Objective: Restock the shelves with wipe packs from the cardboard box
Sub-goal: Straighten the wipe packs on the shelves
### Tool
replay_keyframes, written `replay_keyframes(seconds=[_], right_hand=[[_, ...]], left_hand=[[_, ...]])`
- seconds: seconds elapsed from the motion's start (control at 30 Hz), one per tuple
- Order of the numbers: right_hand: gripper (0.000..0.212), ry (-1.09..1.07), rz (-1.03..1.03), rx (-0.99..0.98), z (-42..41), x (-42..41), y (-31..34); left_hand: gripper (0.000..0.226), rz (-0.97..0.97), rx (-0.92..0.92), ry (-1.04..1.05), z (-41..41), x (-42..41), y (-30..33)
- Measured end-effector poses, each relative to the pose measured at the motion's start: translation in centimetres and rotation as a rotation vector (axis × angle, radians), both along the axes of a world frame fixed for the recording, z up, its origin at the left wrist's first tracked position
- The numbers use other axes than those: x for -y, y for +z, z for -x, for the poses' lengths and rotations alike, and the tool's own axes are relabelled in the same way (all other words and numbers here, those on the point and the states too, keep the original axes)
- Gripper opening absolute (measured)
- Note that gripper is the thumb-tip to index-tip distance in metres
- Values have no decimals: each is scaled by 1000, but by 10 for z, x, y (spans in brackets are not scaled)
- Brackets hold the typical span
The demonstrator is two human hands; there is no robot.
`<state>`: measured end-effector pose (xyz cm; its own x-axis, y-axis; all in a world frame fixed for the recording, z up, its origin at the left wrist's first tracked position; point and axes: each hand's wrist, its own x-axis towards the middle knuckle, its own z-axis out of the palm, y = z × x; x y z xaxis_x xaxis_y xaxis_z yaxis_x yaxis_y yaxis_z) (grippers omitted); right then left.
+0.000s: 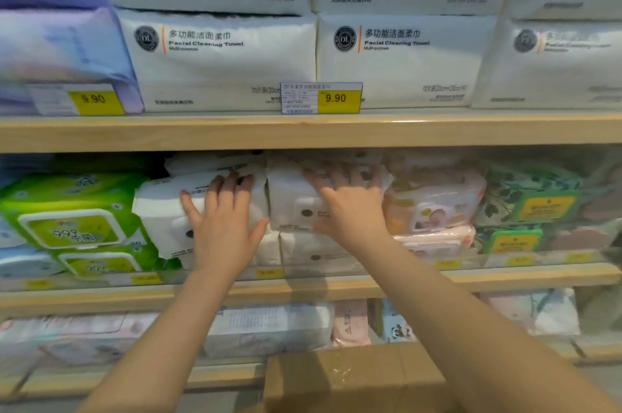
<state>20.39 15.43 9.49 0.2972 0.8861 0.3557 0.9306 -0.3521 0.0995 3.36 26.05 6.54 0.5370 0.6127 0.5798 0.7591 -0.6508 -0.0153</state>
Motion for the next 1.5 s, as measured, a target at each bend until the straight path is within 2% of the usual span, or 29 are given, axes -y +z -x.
replay_keyframes(seconds=[0.2, 0.37, 0.5, 0.67, 0.77, 0.87, 0.93, 1.13, 1.37, 1.5], right_hand=[[86, 138, -85, 45, -30, 0, -13], [86, 138, -114, 49, -29, 4, -13], [87, 97, -49, 17, -27, 7, -8], [84, 72, -2, -95, 7, 9, 13], [75, 194, -86, -84, 54, -11, 16], [72, 267, -54, -93, 89, -45, 17], [69, 252, -9, -102, 101, -61, 17], [59, 146, -81, -35, 103, -69, 10], [52, 114, -164, -38, 105, -75, -2], [55, 149, -169, -69, 103, -73, -1]], left_hand=[[68, -72, 6, 2, 0, -7, -6], [67, -61, 31, -20, 0, -6, -6], [63, 11, 117, -45, 15, -4, -3], [62, 153, 389, 9, 60, 0, -3], [74, 340, 619, 71, 84, 7, -10], [93, 574, 741, -54, 93, 11, -22], [103, 660, 753, -144, 91, 13, -27], [102, 643, 772, -138, 81, -7, -22], [106, 634, 685, -113, 79, -23, -23], [108, 669, 623, -129, 87, -28, -23]])
